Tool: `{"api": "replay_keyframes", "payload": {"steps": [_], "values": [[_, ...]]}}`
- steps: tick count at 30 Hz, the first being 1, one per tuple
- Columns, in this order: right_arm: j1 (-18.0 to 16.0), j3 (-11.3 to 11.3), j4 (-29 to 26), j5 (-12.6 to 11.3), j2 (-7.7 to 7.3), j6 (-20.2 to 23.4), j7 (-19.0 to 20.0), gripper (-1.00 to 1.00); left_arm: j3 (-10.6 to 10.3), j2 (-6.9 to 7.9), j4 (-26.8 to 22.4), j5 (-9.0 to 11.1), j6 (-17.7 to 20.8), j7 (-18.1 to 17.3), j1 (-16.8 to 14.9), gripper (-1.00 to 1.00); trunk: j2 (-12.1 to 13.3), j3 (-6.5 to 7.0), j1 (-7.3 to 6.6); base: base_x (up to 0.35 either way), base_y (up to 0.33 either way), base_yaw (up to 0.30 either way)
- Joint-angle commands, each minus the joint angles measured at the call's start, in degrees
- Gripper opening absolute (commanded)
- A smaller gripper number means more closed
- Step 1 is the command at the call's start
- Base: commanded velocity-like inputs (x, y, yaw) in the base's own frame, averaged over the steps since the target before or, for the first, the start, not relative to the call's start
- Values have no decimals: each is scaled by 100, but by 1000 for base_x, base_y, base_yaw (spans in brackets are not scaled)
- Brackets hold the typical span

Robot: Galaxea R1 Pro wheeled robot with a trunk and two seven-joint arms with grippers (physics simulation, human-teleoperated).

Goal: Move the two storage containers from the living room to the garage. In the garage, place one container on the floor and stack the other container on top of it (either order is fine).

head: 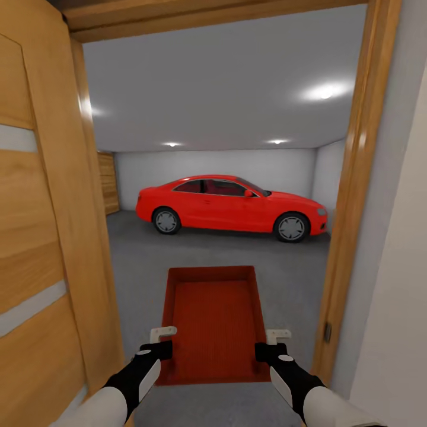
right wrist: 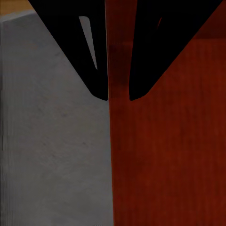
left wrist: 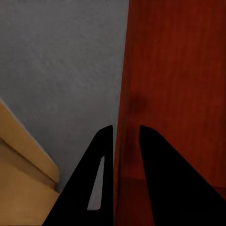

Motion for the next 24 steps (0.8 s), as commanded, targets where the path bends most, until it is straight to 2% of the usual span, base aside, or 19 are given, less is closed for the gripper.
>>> {"api": "replay_keyframes", "payload": {"steps": [1, 18, 24], "values": [[-1, -9, 21, -52, -8, -20, -50, -100, 91, 187, -81, -70, -173, 149, -2, -100, -5, -3, 4, 236, 190, -259], [-1, -9, 25, -52, -8, -20, -50, -100, 91, 187, -81, -70, -173, 149, -2, -100, -5, -3, 4, 219, 177, -255], [-1, -9, 21, -52, -8, -20, -50, -100, 91, 187, -81, -70, -173, 149, -1, -100, -5, -3, 4, 124, 85, -56]]}}
